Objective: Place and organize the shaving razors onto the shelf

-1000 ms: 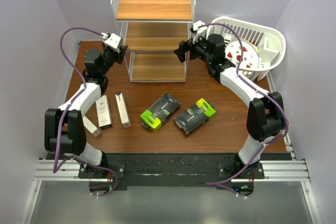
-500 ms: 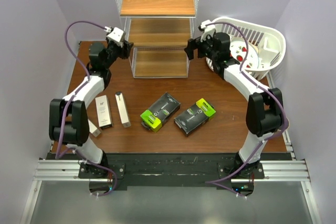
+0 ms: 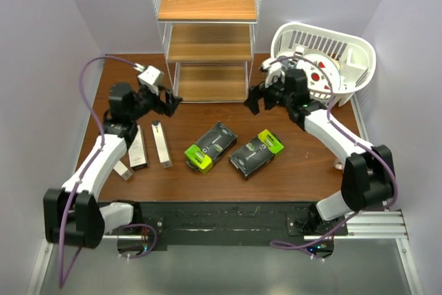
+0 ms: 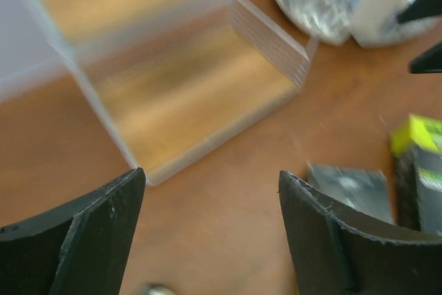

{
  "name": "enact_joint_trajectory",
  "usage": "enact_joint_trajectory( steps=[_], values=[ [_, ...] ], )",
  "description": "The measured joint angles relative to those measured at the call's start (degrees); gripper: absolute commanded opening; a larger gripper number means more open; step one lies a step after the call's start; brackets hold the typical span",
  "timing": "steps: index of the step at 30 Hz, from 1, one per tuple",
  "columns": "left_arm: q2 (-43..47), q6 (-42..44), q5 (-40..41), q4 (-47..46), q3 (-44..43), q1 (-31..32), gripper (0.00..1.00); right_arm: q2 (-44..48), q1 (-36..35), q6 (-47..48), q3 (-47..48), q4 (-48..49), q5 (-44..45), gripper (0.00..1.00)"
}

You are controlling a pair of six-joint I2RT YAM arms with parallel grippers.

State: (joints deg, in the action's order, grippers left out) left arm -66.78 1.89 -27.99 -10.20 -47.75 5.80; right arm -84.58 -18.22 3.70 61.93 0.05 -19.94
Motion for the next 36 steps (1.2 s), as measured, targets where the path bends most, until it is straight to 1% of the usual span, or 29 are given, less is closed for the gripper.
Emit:
enact_joint_trajectory(
  steps=[3, 6, 8, 12, 16, 18, 20, 21, 25, 29, 32, 33, 36],
  values=[
    [-7.1, -2.5, -1.8, 2.9, 3.7, 2.6, 0.81, -4.9, -4.8, 2.6, -0.5, -2.8, -2.0, 0.94],
    [-11.3, -4.0, -2.0, 5.4, 6.6, 5.9, 0.79, -9.9, -9.7, 5.4, -0.5, -6.3, -5.0, 0.94],
    [-13.7, -5.6, -2.0, 6.0, 7.0, 7.8, 0.79, -12.0, -11.6, 7.7, -0.5, -9.3, -7.1, 0.95],
    [-15.8, -9.4, -1.6, 4.6, 7.3, 8.6, 0.79, -12.7, -12.0, 15.0, -0.6, -14.8, -9.6, 0.96],
    [-15.9, -13.2, -1.1, 2.4, 8.5, 8.6, 0.79, -12.7, -12.3, 22.6, -0.5, -20.6, -11.1, 0.96],
    [-16.0, -14.5, -1.1, 2.0, 8.9, 8.6, 0.79, -12.7, -12.9, 26.6, 0.0, -23.6, -11.8, 0.96],
    [-16.0, -15.8, -1.1, 1.7, 9.3, 8.6, 0.79, -12.9, -13.6, 30.6, 0.1, -26.9, -11.9, 0.94],
    [-16.1, -16.3, -1.1, 1.6, 9.4, 8.6, 0.78, -13.0, -13.8, 32.5, 0.1, -28.9, -11.7, 0.90],
    [-16.2, -17.9, -0.9, 1.0, 10.2, 8.6, 0.75, -13.0, -14.1, 39.4, -1.3, -34.2, -7.7, 0.90],
    [-15.8, -19.2, -0.7, 0.3, 12.4, 8.6, 0.73, -10.4, -11.8, 45.1, -5.1, -37.6, -3.3, 0.91],
    [-13.7, -20.7, -0.8, -0.3, 15.5, 8.7, 0.73, -7.3, -9.5, 45.1, -5.0, -40.7, -2.6, 0.93],
    [-12.9, -21.2, -0.8, -0.4, 16.4, 8.8, 0.73, -6.6, -9.2, 43.6, -4.5, -41.2, -3.3, 0.93],
    [-10.0, -23.4, -0.8, -1.8, 19.9, 9.2, 0.72, -5.6, -10.3, 32.9, -0.6, -39.6, -7.9, 0.94]
  ],
)
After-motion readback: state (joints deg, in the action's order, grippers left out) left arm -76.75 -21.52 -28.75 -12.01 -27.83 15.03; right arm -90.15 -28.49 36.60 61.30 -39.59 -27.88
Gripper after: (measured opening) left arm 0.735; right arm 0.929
